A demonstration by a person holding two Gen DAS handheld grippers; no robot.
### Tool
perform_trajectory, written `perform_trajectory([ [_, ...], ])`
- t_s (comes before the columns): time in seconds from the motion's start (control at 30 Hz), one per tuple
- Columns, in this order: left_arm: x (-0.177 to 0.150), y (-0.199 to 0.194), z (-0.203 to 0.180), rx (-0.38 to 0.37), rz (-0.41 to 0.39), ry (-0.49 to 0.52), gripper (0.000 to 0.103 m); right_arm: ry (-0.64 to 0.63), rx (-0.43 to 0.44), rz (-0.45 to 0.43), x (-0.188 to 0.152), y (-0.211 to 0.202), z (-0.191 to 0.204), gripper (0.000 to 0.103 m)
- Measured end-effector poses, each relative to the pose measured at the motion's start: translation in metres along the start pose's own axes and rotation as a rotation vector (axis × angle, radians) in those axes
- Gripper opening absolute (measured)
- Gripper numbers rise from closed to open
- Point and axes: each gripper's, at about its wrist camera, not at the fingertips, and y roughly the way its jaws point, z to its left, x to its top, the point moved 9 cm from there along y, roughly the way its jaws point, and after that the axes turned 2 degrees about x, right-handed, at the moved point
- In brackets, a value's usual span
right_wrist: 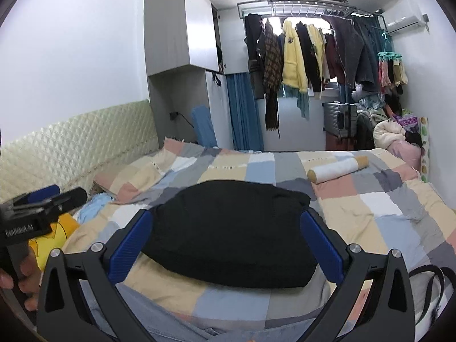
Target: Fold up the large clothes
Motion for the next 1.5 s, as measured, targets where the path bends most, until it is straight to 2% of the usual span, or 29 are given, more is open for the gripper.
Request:
perform_trajectory([
  [0.17, -0.010, 0.022, 0.003, -0.013, 0.038, -0.011, 0.101, 0.014, -0.011, 0.002, -0.011, 0.006, -0.001, 0.103],
  [0.4, -0.020, 0.040, -0.010, -0.036, 0.080, 0.001, 0.101, 0.007, -0.015, 0.058, -0.024, 0.014, 0.000, 0.103],
  [0.67, -0.026, 0.044, -0.018, -0.066, 0.087, -0.004, 0.101, 0.035, -0.018, 0.092, -0.033, 0.022, -0.007, 0.103],
  [0.93, -0.031, 0.053, -0.020, -0.072, 0.108, 0.002, 0.101, 0.047, -0.054, 0.079, -0.030, 0.016, -0.015, 0.103],
  [1.5, -0.036, 0.058, -0.022, -0.085, 0.119, 0.018, 0.101, 0.046, -0.073, 0.095, -0.032, 0.018, -0.017, 0.103],
])
